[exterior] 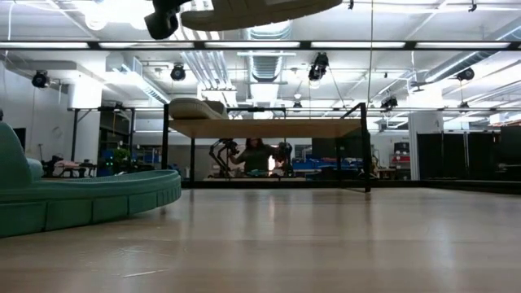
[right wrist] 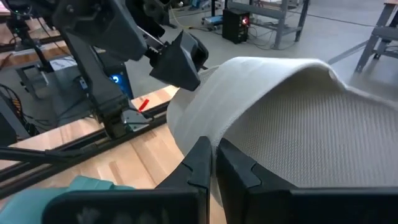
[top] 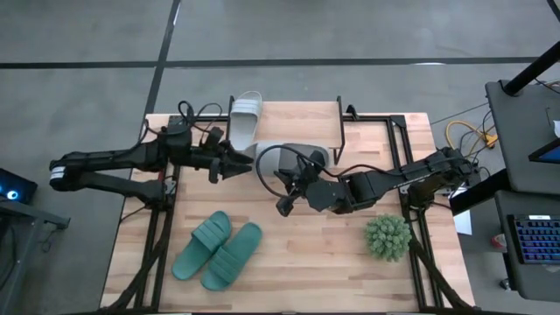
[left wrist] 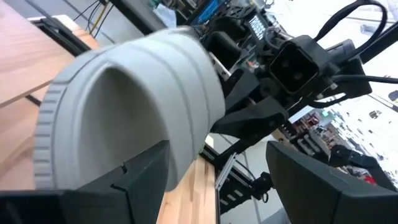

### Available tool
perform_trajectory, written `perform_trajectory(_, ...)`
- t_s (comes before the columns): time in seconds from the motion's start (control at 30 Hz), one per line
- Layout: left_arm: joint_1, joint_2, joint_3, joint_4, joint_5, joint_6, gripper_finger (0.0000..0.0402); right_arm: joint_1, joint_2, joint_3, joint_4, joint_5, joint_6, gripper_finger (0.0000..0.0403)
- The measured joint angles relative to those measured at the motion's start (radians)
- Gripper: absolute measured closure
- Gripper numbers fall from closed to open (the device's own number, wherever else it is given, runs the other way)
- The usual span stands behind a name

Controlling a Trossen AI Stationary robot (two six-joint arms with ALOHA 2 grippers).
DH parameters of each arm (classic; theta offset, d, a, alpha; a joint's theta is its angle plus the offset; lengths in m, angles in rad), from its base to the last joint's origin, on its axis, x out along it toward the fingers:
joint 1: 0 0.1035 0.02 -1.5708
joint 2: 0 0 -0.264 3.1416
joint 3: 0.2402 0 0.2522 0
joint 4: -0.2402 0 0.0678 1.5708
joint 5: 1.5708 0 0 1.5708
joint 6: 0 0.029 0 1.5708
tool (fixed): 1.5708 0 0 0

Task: Pick and place slides into the shelf
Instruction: Put the gray slide on the shelf

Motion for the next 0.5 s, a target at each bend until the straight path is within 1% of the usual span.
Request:
perform_trajectory(0.23,0.0,0.009,0.003,0.011,-0.004,0.0,0.015,0.0,0.0,0.0,0.013,-0.002,0.0,0.0394)
perform_trajectory(0.37,0.0,0.017,0.002,0.021,-0.007,0.0,0.015,0.0,0.0,0.0,0.054,-0.005,-0.037,0.0394)
perform_trajectory(0.5,0.0,0.01,0.002,0.029,-0.034,0.001,0.015,0.0,0.0,0.0,0.057,-0.006,-0.045,0.0394)
